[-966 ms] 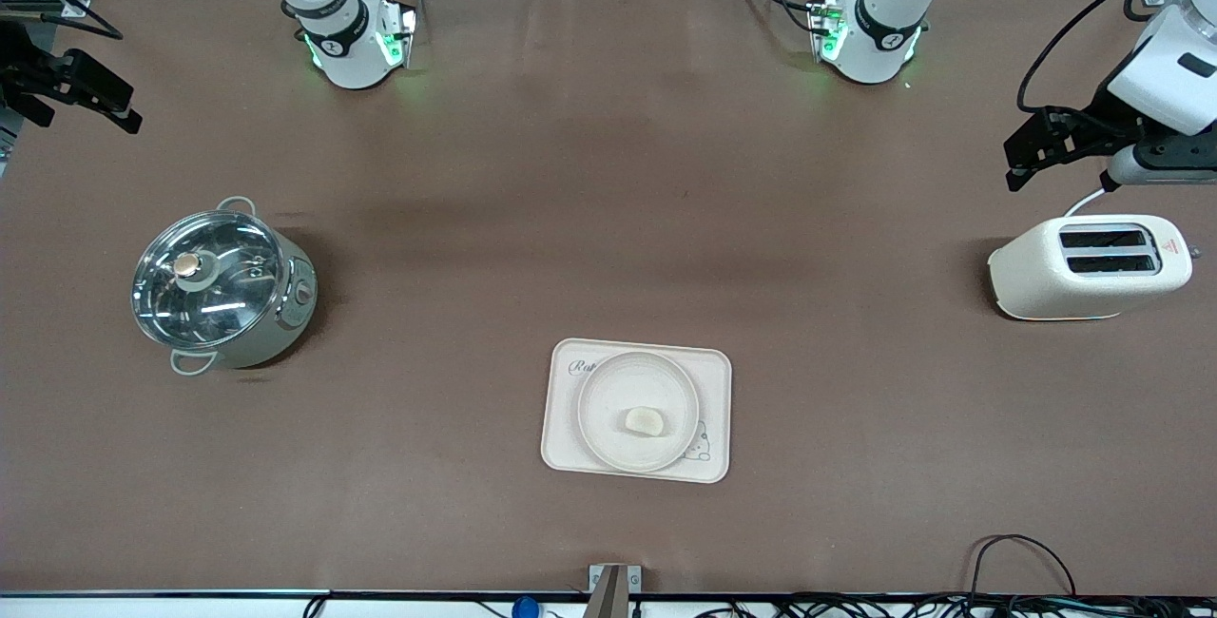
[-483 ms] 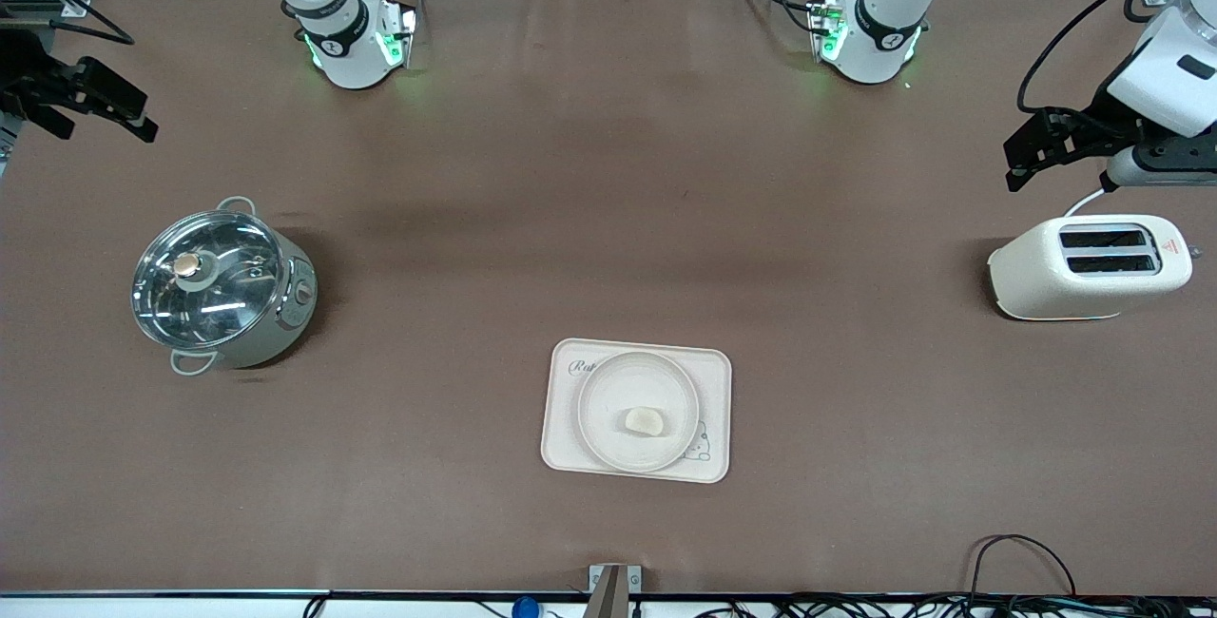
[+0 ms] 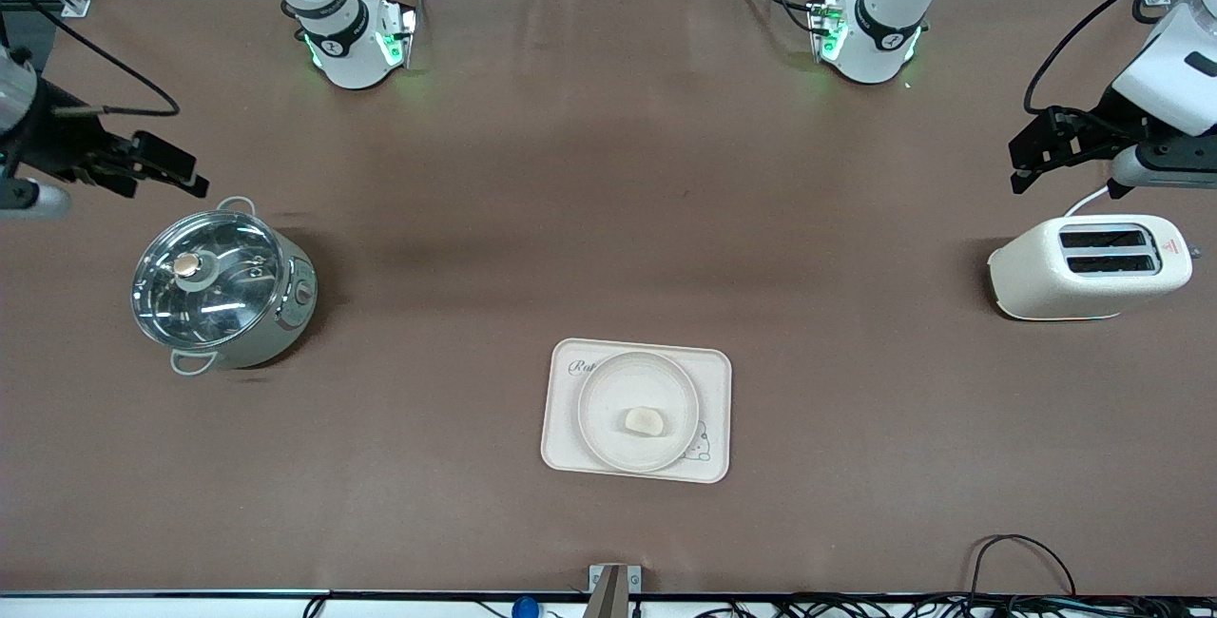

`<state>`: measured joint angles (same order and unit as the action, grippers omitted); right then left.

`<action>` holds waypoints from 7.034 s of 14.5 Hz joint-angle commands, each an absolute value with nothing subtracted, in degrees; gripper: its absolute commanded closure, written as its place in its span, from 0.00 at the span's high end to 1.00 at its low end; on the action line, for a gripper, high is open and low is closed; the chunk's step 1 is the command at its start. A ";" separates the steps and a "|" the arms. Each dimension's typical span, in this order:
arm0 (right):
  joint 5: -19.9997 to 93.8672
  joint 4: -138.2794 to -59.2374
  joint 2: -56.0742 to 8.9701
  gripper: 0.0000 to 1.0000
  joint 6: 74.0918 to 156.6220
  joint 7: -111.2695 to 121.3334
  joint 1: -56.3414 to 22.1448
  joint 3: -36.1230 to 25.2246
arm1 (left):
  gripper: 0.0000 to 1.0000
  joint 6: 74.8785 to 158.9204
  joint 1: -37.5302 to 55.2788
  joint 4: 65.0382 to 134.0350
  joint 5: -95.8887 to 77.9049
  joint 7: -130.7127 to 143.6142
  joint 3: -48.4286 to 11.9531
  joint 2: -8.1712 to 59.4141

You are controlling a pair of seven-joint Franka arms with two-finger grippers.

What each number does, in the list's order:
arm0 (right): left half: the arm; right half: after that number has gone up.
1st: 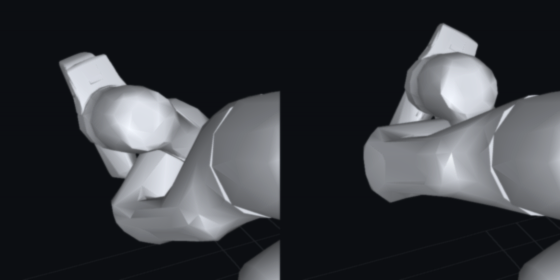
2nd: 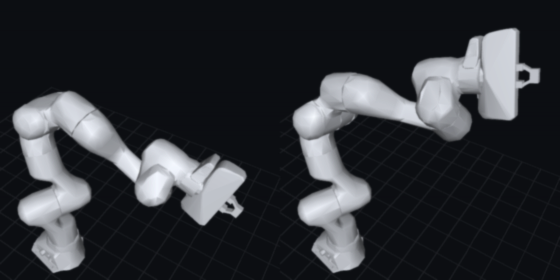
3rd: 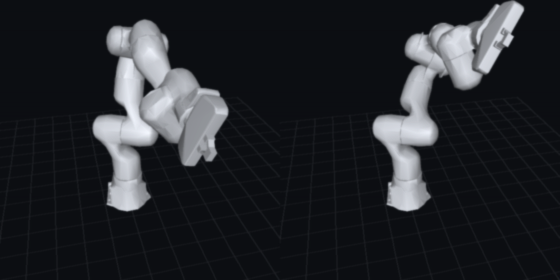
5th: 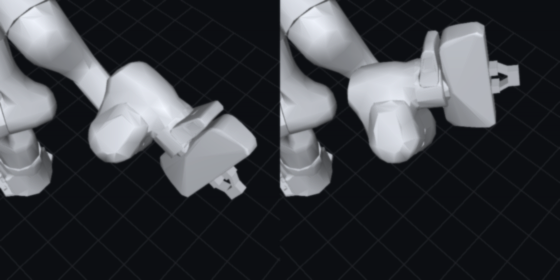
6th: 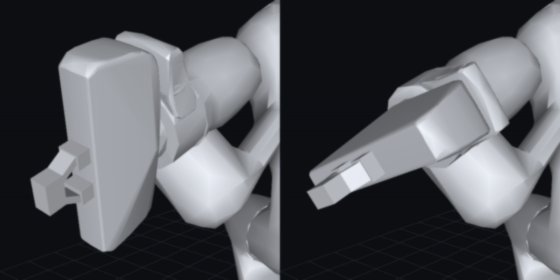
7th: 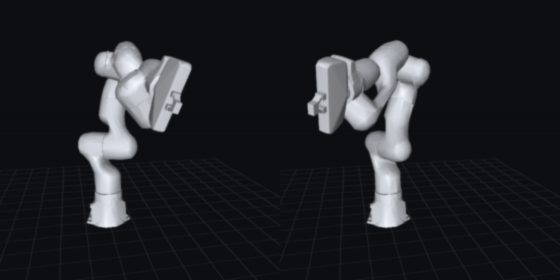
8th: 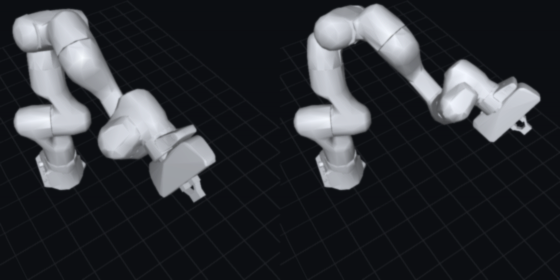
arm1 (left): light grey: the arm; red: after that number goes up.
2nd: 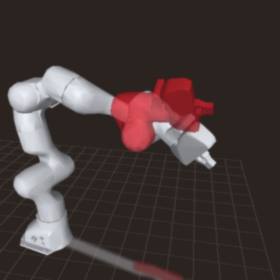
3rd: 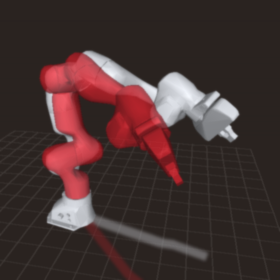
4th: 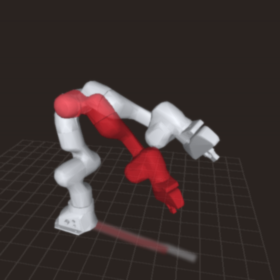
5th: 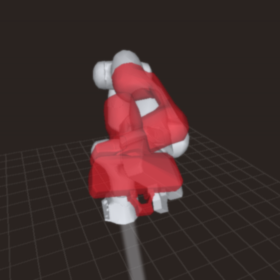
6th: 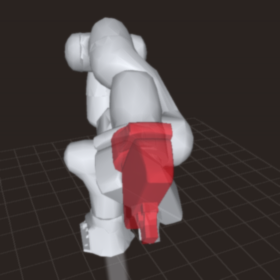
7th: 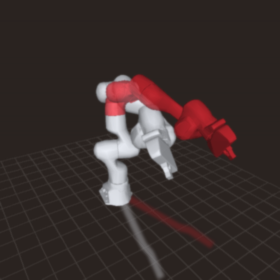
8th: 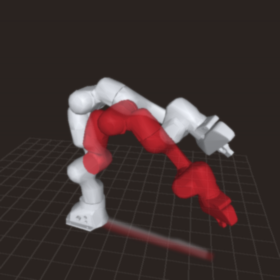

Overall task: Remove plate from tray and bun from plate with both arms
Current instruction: 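Reach the right gripper out toward the white tray, then lower the right gripper and grasp the white plate's rim, then lift the plate with the bun off the tray with the right gripper, then set the plate on the table while the left gripper reaches the plate, then raise the right gripper away while the left gripper grasps the bun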

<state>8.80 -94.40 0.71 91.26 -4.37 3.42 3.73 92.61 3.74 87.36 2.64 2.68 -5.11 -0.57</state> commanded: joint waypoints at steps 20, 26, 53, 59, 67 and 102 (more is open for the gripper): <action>25.84 -76.41 -48.39 1.00 140.95 -26.63 -25.13 3.95 | 1.00 91.14 3.52 85.52 2.55 1.76 -5.01 0.79; 25.84 -63.55 -61.17 0.97 147.55 -27.25 -26.98 3.95 | 1.00 91.14 3.60 85.52 2.55 1.76 -4.92 0.79; 26.54 -85.21 -44.15 0.00 151.26 -25.24 -30.14 5.01 | 1.00 91.14 3.43 85.61 2.55 1.67 -5.01 0.79; 26.46 -110.70 -28.41 0.00 156.94 -21.71 -35.67 5.01 | 1.00 91.14 3.43 85.61 2.55 1.67 -5.01 0.79; 27.16 -121.99 -28.74 0.01 173.94 -24.08 -44.47 5.19 | 1.00 90.53 3.78 85.61 2.46 2.11 -5.10 0.70; -0.88 -93.08 5.54 1.00 85.78 -1.32 4.57 1.50 | 0.97 142.82 24.79 95.53 17.40 65.39 -21.71 43.59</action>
